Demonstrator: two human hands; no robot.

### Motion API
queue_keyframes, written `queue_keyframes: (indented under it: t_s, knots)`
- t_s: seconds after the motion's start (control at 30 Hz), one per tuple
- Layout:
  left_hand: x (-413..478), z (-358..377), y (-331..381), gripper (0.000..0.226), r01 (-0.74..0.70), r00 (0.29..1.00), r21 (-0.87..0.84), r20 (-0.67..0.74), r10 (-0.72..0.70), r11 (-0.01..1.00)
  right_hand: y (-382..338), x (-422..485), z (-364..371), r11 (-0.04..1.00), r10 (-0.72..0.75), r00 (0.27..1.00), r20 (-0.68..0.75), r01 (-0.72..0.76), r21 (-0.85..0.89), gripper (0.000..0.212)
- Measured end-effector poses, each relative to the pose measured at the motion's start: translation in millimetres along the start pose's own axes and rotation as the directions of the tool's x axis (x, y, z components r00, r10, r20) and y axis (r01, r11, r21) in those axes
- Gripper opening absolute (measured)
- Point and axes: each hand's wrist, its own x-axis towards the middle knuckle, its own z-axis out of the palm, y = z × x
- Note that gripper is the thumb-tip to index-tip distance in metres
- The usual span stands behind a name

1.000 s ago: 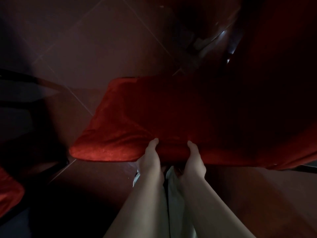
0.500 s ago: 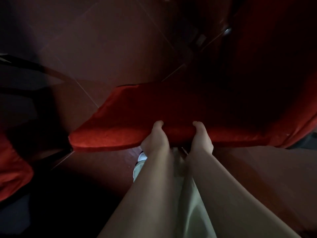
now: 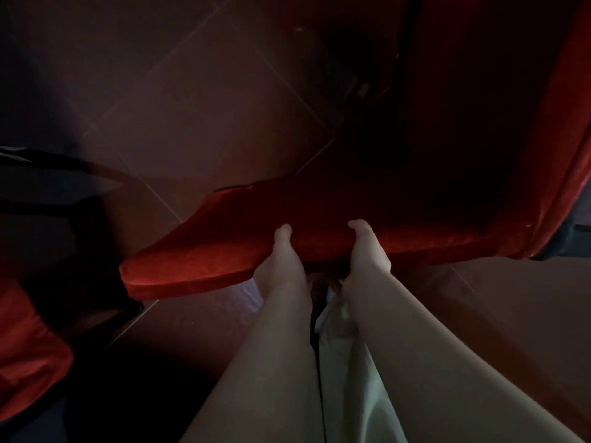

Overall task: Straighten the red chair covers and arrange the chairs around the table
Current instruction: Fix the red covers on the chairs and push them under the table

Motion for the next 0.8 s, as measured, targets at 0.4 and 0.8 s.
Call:
queue_keyframes:
  t_s: [0.4, 0.8]
  knots:
    - [-2, 13, 28, 0.052, -0.138, 0.985, 0.044, -0.099, 0.142, 0.989, -26, -11, 30, 0.991, -0.124, 0.992, 0.036, 0.126, -0.054, 0.036]
    - [-3, -3, 54, 0.054, -0.003, 0.977, 0.159, 0.211, -0.031, 0.987, -37, -14, 34, 0.961, -0.163, 0.980, 0.118, 0.184, -0.206, 0.063]
